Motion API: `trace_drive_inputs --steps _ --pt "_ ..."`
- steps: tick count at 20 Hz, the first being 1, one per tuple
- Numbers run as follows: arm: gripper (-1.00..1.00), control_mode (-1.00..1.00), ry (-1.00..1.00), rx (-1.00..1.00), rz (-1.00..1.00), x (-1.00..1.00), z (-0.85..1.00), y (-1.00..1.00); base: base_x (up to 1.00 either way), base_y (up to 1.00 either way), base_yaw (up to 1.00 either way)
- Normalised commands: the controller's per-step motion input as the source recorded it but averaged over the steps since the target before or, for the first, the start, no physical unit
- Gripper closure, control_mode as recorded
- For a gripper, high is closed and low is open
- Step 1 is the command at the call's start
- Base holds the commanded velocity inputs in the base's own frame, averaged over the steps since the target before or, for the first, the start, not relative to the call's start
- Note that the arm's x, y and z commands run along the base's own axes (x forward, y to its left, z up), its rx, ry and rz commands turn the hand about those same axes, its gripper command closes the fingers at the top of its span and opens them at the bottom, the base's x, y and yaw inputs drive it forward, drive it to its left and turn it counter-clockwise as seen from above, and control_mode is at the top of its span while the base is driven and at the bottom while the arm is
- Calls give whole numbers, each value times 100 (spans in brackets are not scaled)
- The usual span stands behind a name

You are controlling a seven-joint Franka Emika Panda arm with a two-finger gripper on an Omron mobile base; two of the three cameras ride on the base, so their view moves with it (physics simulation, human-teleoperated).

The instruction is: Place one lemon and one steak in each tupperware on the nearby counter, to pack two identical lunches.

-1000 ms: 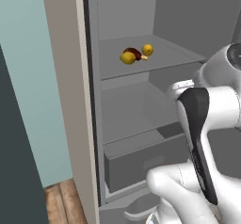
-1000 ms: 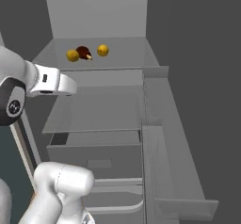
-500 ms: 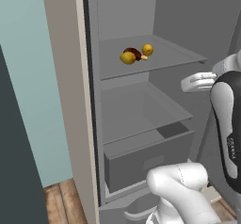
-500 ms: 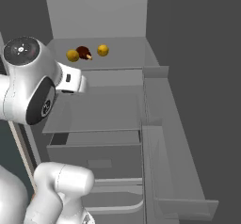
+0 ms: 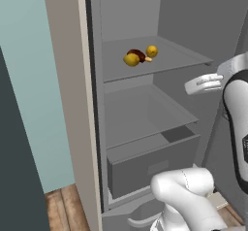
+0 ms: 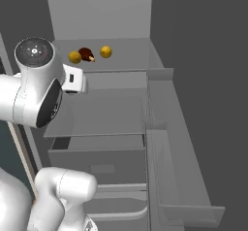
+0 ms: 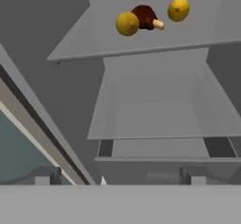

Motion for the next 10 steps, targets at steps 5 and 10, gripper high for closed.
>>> trace_drive_inputs --steps 5,10 --pt "-100 -100 -16 -3 0 10 21 30 0 0 0" --pt "-100 -100 -5 -3 0 25 23 20 0 0 0"
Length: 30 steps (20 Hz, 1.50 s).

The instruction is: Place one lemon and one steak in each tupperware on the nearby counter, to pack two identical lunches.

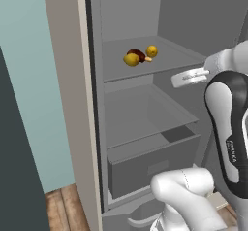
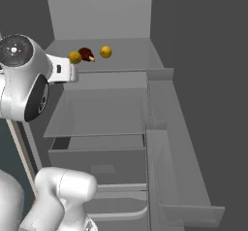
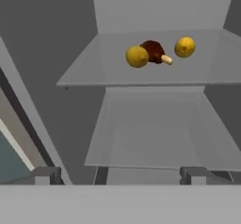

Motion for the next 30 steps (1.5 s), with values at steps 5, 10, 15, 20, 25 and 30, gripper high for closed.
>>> trace_drive_inputs --steps 5,10,15,20,25,30 --pt "-100 -100 12 0 0 52 4 0 0 0 0" --pt "-100 -100 7 0 0 47 0 13 0 0 0" --pt "-100 -100 0 0 0 40 -3 30 0 0 0" --pt "-100 -100 0 0 0 35 -3 9 0 0 0" --pt "-100 -100 0 0 0 36 0 1 0 0 0" --pt "-100 -100 0 0 0 42 -7 12 0 0 0"
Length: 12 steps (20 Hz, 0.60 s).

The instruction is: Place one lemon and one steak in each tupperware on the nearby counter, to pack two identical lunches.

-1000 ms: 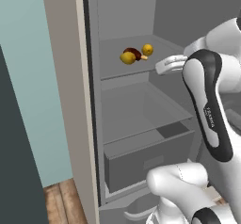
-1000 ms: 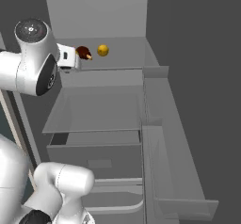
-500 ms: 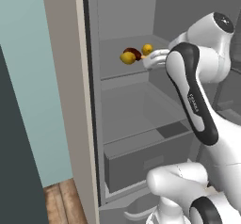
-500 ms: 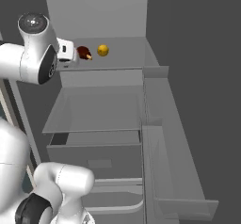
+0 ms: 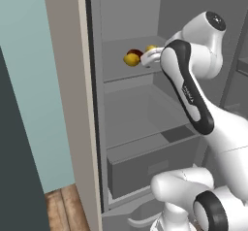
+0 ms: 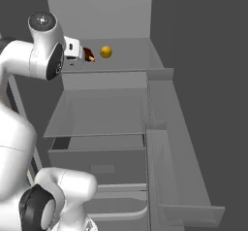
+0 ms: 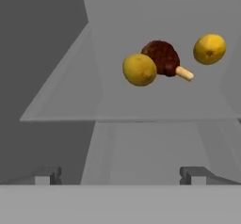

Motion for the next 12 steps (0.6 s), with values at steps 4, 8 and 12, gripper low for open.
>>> trace_drive_inputs --steps 4,8,12 --pt "-100 -100 0 0 -1 39 -7 11 0 0 0" --pt "-100 -100 0 0 -3 34 -5 1 0 0 0" --pt "-100 -100 0 0 -3 33 -4 0 0 0 0"
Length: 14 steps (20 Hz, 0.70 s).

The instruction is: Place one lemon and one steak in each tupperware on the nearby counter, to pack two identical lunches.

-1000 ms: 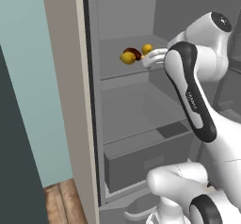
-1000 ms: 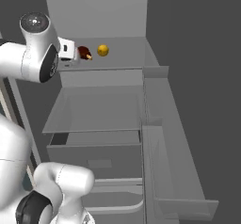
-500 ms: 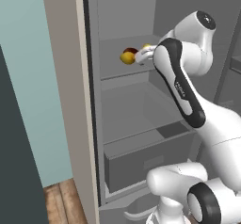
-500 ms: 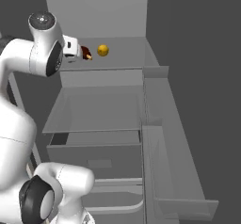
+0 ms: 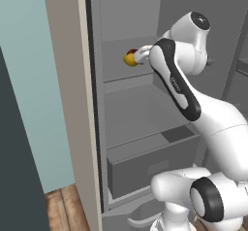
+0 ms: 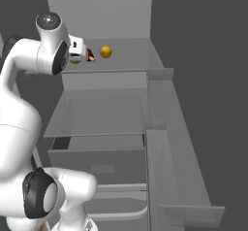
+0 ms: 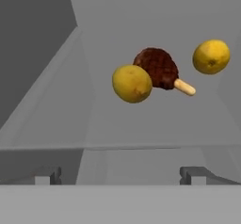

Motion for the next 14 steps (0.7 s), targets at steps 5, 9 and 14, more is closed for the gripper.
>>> trace_drive_inputs --steps 5,9,14 --pt "-100 -100 0 0 -4 30 -11 2 0 0 0" --pt "-100 -100 0 0 -4 28 -14 4 0 0 0" --pt "-100 -100 0 0 -4 29 -14 6 0 0 0"
